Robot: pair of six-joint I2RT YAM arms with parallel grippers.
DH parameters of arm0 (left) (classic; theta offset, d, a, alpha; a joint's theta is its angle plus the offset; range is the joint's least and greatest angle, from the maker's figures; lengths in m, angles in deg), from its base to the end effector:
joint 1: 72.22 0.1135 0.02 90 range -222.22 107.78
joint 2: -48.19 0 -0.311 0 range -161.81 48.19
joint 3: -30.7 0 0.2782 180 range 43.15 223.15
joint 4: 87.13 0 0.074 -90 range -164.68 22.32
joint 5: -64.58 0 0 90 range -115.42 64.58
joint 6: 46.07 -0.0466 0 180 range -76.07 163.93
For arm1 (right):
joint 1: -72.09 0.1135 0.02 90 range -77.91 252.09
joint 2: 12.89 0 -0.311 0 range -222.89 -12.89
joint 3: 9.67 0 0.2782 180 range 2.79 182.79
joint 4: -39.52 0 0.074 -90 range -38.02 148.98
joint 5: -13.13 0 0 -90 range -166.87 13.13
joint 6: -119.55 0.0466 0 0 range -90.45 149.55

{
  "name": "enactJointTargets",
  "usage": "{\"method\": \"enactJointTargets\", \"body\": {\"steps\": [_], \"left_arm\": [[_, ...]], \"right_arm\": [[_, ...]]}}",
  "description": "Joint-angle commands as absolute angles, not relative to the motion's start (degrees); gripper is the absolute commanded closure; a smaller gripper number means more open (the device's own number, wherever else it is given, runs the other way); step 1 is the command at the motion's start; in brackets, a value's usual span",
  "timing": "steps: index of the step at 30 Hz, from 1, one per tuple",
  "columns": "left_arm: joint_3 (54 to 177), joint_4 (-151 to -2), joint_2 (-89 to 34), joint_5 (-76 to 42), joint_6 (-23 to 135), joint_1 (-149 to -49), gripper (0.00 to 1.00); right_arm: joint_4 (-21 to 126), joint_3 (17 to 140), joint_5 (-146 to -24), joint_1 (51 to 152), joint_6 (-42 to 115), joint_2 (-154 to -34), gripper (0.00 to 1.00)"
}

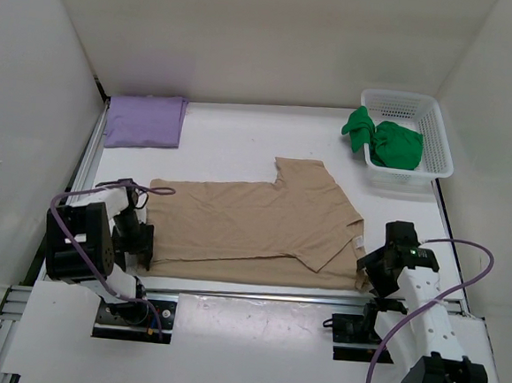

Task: Fold and stack the t-shirts
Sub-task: Fold the flattened tshirt in 1/3 of the way

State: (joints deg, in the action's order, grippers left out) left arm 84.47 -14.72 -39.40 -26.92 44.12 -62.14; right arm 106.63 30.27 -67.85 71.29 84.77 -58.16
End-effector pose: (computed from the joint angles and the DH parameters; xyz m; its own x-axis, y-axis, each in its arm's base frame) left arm 0.2010 0.0370 0.1536 -0.9448 -0.1713 0.2794 -0.1709 0.9849 0.0261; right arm 0.1142 -0.0089 0.1942 -0.4936 0.8182 -0.2949 0.8178 0.5520 0.1625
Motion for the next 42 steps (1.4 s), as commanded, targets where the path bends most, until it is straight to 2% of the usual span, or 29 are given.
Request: {"method": "enactJointTargets", "body": {"steps": [1, 5, 9, 14, 17, 20, 22, 27, 31, 36, 42], "left_arm": [[87.2, -17.0, -33.0, -36.6, 43.9, -62.2, 0.26], [90.0, -18.5, -24.4, -40.7, 43.9, -67.4, 0.13], [87.7, -21.8, -17.5, -44.8, 43.9, -78.2, 0.08], [79.9, -23.0, -16.9, -51.7, 43.9, -87.1, 0.08], [76.4, -25.1, -17.5, -52.8, 43.9, -90.8, 0.08], [75.1, -28.0, -17.5, -56.0, 43.9, -92.8, 0.08], [73.6, -30.0, -17.5, -58.5, 43.9, -92.8, 0.13], [73.0, -30.0, -18.5, -58.0, 43.9, -91.6, 0.13], [73.8, -30.6, -21.1, -53.4, 43.9, -87.8, 0.10], [80.2, -32.5, -27.4, -53.9, 43.9, -85.6, 0.10], [84.5, -33.7, -29.8, -58.4, 43.9, -85.6, 0.10]], "right_arm": [[107.0, 32.3, -66.8, 71.8, 82.8, -57.2, 0.33], [106.4, 38.8, -64.6, 77.7, 78.9, -58.3, 0.31], [106.4, 47.0, -61.1, 90.6, 76.7, -65.7, 0.30], [101.0, 51.0, -62.2, 102.4, 73.8, -76.3, 0.27], [98.0, 50.3, -63.2, 105.6, 75.3, -81.5, 0.27], [95.5, 48.4, -63.2, 106.3, 75.9, -83.4, 0.31], [92.6, 46.5, -63.8, 106.8, 76.4, -83.4, 0.35], [87.8, 42.8, -63.8, 106.8, 75.9, -85.0, 0.39], [85.0, 39.2, -66.3, 100.1, 75.9, -89.1, 0.41], [81.3, 37.3, -69.8, 92.0, 72.8, -95.4, 0.43], [80.7, 40.5, -70.9, 91.3, 70.9, -97.4, 0.43]]}}
